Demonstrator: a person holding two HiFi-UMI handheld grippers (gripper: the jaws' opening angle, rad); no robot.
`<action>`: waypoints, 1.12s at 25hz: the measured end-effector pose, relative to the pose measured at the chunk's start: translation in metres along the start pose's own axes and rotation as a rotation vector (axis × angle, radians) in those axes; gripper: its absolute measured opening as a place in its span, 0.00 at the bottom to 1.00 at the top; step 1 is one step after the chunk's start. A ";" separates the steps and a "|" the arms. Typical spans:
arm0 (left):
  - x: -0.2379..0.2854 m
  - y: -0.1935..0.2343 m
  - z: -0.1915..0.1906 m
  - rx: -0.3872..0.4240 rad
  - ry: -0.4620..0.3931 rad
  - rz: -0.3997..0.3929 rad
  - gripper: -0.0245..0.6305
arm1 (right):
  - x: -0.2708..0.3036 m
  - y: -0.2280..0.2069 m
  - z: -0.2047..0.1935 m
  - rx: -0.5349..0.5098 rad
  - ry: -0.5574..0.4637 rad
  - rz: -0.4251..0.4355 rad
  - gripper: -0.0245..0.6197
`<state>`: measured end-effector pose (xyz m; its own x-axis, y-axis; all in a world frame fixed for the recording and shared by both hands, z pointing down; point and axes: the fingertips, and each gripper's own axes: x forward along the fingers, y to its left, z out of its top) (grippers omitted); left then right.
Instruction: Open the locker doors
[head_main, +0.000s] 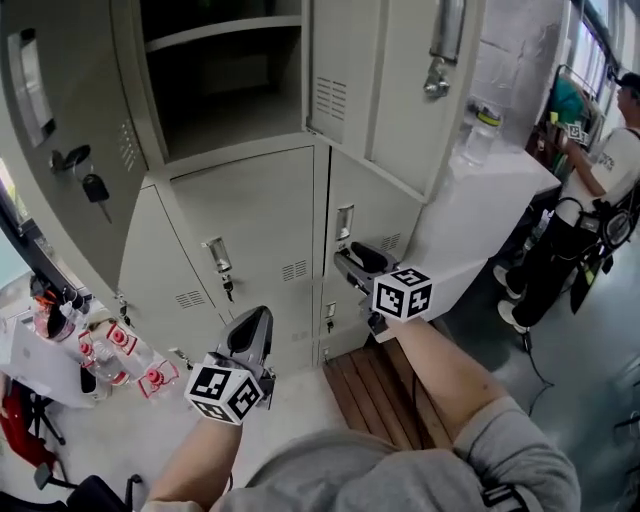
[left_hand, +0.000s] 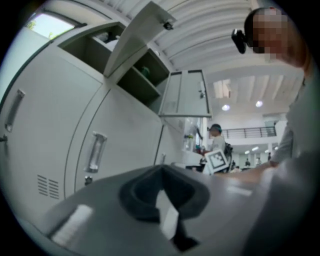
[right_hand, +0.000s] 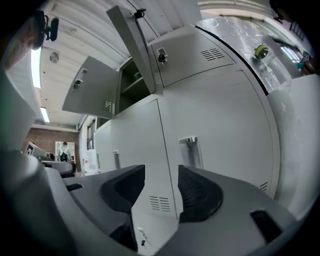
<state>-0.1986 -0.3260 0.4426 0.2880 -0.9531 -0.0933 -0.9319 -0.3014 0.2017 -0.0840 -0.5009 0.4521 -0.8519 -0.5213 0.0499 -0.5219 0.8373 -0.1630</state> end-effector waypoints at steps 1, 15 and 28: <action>0.005 0.004 0.000 -0.002 0.009 -0.022 0.04 | 0.011 -0.006 0.003 -0.017 0.003 -0.029 0.34; 0.017 0.049 -0.007 -0.011 0.087 -0.203 0.04 | 0.068 -0.034 0.022 -0.087 -0.002 -0.182 0.36; 0.038 0.006 -0.012 -0.020 0.079 -0.185 0.04 | 0.029 -0.026 0.018 -0.015 0.004 0.014 0.35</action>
<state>-0.1905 -0.3644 0.4523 0.4710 -0.8805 -0.0539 -0.8573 -0.4713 0.2073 -0.0941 -0.5405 0.4403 -0.8595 -0.5085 0.0521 -0.5102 0.8470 -0.1491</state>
